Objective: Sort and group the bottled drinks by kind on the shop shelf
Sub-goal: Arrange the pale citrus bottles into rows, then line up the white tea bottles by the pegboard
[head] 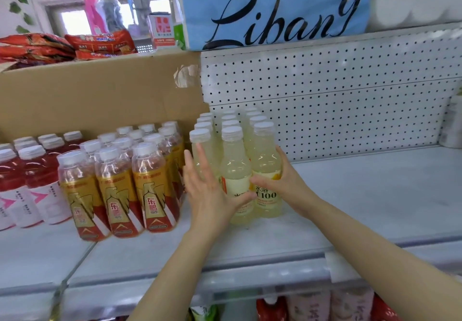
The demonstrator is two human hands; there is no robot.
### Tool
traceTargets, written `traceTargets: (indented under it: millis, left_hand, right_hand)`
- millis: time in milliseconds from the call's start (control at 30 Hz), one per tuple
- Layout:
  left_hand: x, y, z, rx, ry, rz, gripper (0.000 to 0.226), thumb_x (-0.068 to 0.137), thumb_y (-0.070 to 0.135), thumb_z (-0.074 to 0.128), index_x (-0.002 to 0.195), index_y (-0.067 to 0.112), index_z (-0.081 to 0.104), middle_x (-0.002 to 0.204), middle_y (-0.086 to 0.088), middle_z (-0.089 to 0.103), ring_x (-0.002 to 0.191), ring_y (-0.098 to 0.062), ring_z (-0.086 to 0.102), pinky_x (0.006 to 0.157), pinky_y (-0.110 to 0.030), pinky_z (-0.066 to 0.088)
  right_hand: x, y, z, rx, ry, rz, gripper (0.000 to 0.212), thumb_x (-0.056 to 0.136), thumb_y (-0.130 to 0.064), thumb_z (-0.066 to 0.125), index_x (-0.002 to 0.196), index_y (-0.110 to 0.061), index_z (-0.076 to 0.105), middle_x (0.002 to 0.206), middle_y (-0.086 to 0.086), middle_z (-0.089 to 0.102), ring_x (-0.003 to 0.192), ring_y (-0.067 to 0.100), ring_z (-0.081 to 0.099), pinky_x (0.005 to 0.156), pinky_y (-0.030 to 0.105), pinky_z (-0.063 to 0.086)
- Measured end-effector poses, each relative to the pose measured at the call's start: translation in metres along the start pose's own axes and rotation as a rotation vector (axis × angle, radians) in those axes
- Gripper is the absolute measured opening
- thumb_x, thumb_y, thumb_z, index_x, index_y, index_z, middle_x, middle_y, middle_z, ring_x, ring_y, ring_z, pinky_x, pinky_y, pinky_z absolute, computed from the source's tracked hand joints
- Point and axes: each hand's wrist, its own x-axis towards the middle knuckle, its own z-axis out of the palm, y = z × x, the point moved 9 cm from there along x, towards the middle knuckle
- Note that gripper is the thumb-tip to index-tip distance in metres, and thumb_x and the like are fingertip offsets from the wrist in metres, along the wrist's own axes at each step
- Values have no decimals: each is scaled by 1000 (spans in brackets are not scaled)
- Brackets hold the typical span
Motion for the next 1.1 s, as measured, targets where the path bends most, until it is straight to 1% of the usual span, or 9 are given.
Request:
traceTargets:
  millis: [67,167,267,367,467,600,767,867,1100]
  left_hand:
    - [-2,7,-13,99,101,60,144,54,89,57,159,17,-11,166,-15,-8,154,-39,-3,123,-58,10]
    - [-11,42,-38,141,255,321,114,80,75,58,159,6,13,165,-19,13,153,-38,10,125,-49,11]
    - [-20,72,-27,154,163,588,76,93,56,53,149,6,43,154,-14,42,146,-31,36,119,-46,31]
    - [-32,92,-1,238,7,802,55,94,49,50,127,8,65,135,-13,61,124,-33,58,101,-46,49]
    - [-39,107,21,316,-151,831,56,89,52,42,117,11,69,125,-10,66,114,-32,62,94,-43,50]
    - [-48,130,46,345,-323,789,60,87,56,36,113,14,71,116,-7,70,104,-30,67,84,-42,55]
    - [-60,172,75,356,-439,738,60,98,59,34,139,19,52,145,-3,52,132,-25,47,106,-39,37]
    - [-66,208,96,354,-443,733,58,102,55,38,148,21,41,154,-1,41,141,-23,35,113,-37,27]
    - [-91,281,148,298,-425,694,52,104,50,38,147,21,43,150,3,46,134,-21,43,109,-35,33]
  right_hand:
    - [-14,-7,-6,-82,72,19,96,77,-42,83,153,-27,26,136,-22,54,125,1,54,106,32,43]
    - [-36,-24,-37,-428,326,-14,80,86,-56,66,152,-22,36,149,-15,44,136,5,42,112,30,35]
    - [-61,-48,-49,-853,418,-119,72,87,-68,52,139,-19,55,141,-1,58,130,19,51,109,35,38]
    - [-87,-62,-54,-1064,450,-218,68,85,-65,44,123,-13,68,120,4,71,110,26,66,96,37,48]
    - [-114,-62,-68,-1144,505,-173,65,85,-63,44,118,-13,71,112,3,74,102,25,68,91,37,50]
    - [-145,-56,-94,-1150,533,-66,63,87,-62,49,123,-14,68,117,3,71,109,24,65,96,36,46]
    - [-176,-53,-146,-1167,546,30,51,93,-49,61,132,-16,61,131,1,64,123,22,56,103,35,39]
    - [-191,-47,-188,-1196,532,75,53,94,-52,58,133,-17,60,133,0,63,125,20,54,103,34,38]
    - [-218,-49,-279,-1265,499,47,52,95,-52,54,135,-18,57,133,0,62,123,20,55,100,34,41]
